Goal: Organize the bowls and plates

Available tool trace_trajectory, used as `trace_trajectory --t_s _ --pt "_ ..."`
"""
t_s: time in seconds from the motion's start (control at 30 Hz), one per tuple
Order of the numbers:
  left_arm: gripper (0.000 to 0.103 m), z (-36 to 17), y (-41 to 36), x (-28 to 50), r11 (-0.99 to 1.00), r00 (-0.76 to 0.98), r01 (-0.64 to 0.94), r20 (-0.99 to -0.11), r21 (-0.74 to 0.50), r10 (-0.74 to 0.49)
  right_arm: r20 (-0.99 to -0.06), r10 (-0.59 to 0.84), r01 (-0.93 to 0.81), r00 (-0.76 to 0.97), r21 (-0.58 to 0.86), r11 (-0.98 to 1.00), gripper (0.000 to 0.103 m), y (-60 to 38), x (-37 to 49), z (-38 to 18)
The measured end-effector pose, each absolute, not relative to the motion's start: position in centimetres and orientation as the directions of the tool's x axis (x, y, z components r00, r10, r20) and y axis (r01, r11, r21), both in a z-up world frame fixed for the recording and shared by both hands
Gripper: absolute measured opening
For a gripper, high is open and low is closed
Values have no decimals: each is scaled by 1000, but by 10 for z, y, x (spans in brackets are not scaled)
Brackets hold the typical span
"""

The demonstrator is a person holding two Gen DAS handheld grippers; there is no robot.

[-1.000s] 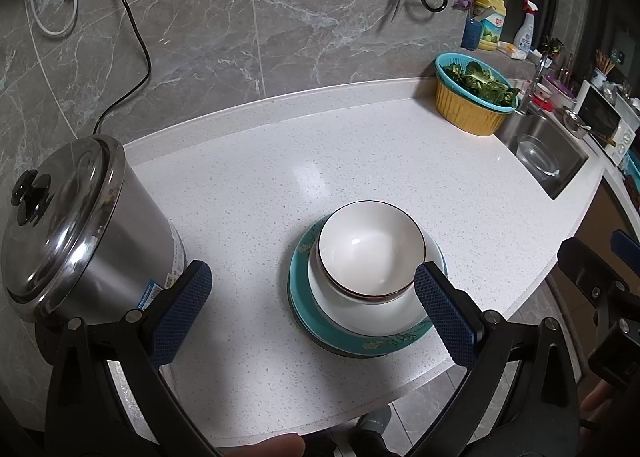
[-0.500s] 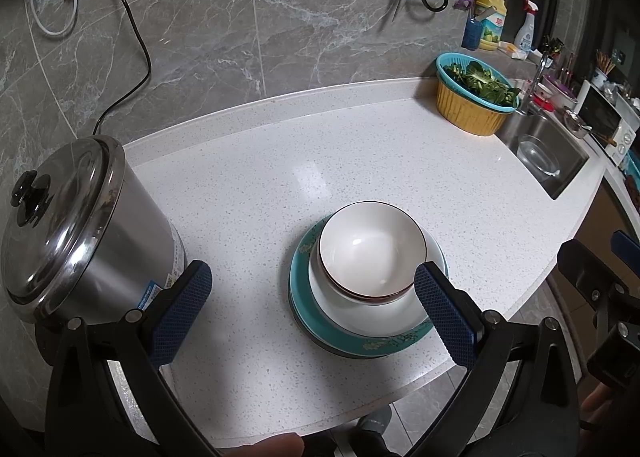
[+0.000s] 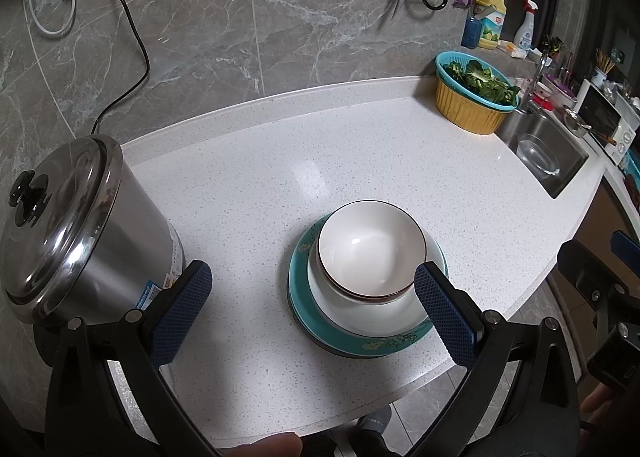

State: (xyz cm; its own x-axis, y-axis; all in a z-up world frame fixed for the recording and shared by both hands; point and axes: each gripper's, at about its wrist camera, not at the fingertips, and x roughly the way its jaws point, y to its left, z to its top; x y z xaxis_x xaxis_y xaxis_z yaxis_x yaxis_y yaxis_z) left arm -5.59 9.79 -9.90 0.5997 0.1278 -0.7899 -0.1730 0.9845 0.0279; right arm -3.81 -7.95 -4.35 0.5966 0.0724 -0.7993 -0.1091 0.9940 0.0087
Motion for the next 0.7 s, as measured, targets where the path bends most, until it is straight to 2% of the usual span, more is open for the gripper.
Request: trace_trajectory --t_s 0.7 --pt "103 -98 94 -52 983 619 -178 -774 32 138 -805 77 -113 588 12 994 103 -80 -38 -47"
